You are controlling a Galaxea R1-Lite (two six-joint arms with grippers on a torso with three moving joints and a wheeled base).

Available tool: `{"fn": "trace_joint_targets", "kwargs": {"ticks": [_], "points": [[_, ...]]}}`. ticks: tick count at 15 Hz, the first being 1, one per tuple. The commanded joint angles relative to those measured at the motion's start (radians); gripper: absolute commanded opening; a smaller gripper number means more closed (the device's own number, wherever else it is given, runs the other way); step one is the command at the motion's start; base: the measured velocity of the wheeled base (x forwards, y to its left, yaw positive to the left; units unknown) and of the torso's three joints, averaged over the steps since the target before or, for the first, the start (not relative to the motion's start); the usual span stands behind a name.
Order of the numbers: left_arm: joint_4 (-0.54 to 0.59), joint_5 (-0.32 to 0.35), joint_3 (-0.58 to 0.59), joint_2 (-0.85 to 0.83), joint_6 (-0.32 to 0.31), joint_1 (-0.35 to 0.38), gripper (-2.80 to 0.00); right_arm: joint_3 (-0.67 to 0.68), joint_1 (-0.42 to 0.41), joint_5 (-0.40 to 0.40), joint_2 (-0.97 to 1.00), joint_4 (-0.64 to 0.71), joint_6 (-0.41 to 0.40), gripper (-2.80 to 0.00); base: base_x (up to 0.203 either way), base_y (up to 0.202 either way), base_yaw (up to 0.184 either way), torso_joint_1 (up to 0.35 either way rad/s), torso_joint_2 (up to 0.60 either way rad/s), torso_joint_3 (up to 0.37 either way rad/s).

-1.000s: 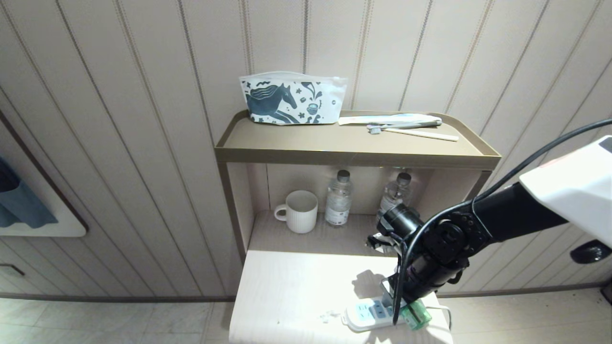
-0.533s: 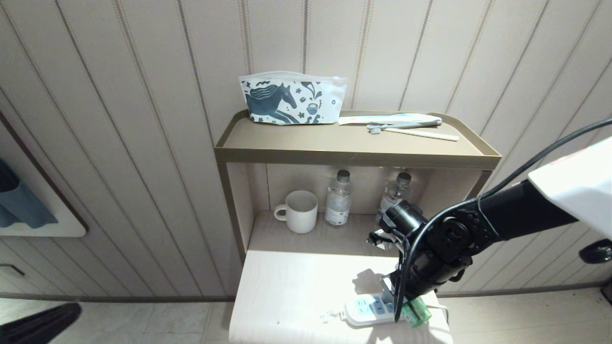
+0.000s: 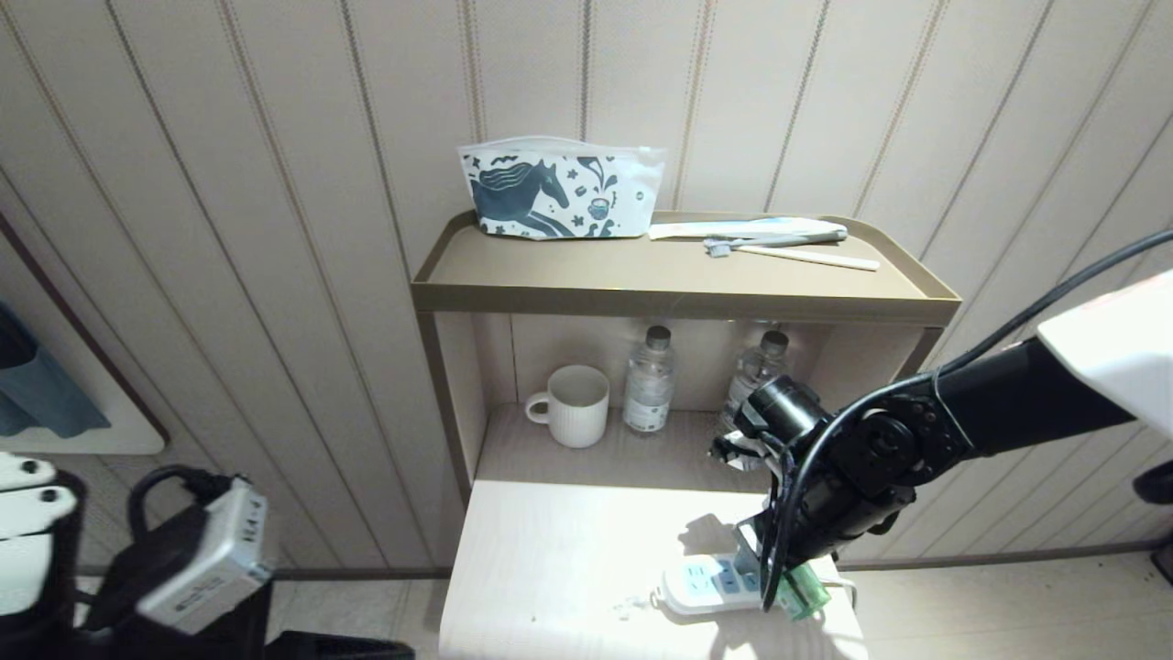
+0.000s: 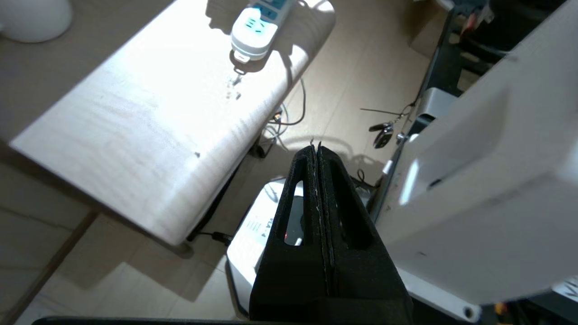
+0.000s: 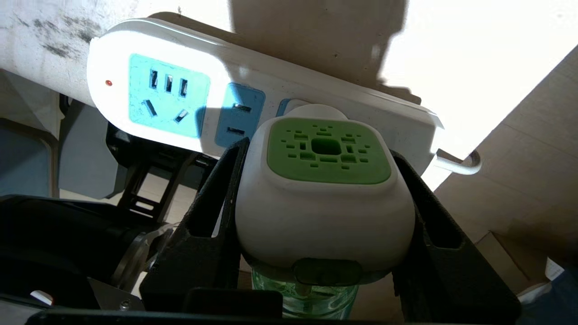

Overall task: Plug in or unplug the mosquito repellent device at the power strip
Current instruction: Hold the socket with your left hand and unplug it with your right hand

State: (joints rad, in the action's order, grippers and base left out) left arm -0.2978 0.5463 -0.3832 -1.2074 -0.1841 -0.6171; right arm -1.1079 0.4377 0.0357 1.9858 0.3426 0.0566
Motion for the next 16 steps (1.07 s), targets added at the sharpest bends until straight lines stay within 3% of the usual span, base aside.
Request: {"fn": "trace_joint_targets", "kwargs": {"ticks": [1, 4, 6, 10, 16], "points": [[-0.245, -0.046, 0.025, -0.257, 0.009, -0.108, -2.80, -0.001, -0.009, -0.003, -0.014, 0.001, 0.001, -2.80, 0.000, 0.000, 0.000, 0.000, 0.00, 0.000], [-0.766, -0.050, 0.060, -0.471, 0.089, -0.186, -2.80, 0.002, -0.023, -0.018, -0.026, 0.001, -0.001, -2.80, 0.000, 0.000, 0.000, 0.000, 0.00, 0.000], [-0.936, -0.072, 0.076, -0.616, 0.119, -0.232, -2.80, 0.002, -0.037, -0.041, -0.032, 0.001, -0.003, -2.80, 0.000, 0.000, 0.000, 0.000, 0.00, 0.000], [-1.082, -0.129, 0.026, -0.789, 0.152, -0.300, -2.80, 0.002, -0.045, -0.045, -0.035, 0.001, -0.003, -2.80, 0.000, 0.000, 0.000, 0.000, 0.00, 0.000], [-1.078, -0.208, -0.161, -0.983, 0.162, -0.357, -2.80, 0.000, -0.040, -0.046, -0.048, 0.000, -0.004, -2.80, 0.000, 0.000, 0.000, 0.000, 0.00, 0.000]]}}
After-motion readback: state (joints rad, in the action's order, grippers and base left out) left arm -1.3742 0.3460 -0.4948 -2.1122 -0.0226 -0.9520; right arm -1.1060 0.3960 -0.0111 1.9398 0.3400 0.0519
